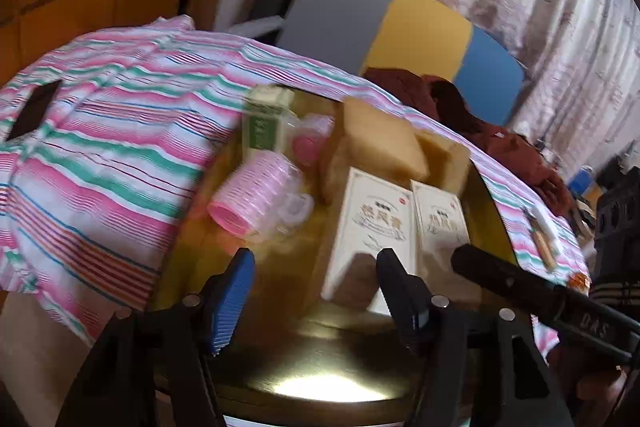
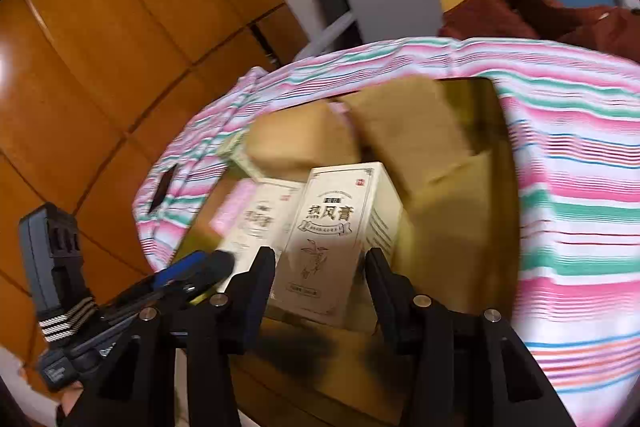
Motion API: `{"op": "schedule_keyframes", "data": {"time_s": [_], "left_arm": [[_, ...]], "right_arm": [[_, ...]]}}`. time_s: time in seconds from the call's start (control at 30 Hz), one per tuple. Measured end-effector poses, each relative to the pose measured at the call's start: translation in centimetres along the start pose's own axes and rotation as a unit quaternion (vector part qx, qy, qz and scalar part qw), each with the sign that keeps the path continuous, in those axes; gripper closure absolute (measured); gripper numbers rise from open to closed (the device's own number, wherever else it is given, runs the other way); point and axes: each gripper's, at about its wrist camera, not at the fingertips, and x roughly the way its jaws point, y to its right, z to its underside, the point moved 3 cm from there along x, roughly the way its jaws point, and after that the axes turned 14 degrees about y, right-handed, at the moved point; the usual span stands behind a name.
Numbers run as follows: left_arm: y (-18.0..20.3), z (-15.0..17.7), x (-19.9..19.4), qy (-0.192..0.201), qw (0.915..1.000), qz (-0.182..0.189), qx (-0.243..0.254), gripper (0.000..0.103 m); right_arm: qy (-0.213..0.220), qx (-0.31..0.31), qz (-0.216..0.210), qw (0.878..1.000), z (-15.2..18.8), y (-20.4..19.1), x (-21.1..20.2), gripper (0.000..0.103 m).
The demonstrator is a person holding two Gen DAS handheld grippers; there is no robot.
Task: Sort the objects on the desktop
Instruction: 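Open both tools to release the cream boxes into the tray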
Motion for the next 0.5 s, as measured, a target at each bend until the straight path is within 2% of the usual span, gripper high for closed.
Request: {"op": "schedule_keyframes", "data": {"time_s": [0.13, 0.27, 0.43, 0.5], "left_arm": [[-1.3, -0.2, -0.4, 0.009, 0.9991, -0.001, -0.041, 0.038], [-1.4, -0.2, -1.0, 0.02, 0.9989, -0.009, -0.042, 0.038], [0.4, -0.1, -1.3, 0.025, 0.9986, 0.013, -0.045, 0.038], [2.1, 0.0, -1.3, 0.024, 0.9989, 0.025, -0.03, 0.036]], "right_arm": [[-0.006, 0.003, -0.018, 1.0, 0.3, -1.0, 1.8, 0.054], [-0.009, 0.032, -0.04, 0.999, 0.9, -0.5, 1.8, 0.053], [0.048, 0.035, -0.051, 0.997, 0.5, 0.8, -2.0, 0.05], [0.08, 0.031, -0.033, 0.996, 0.1, 1.8, -3.9, 0.047]]}}
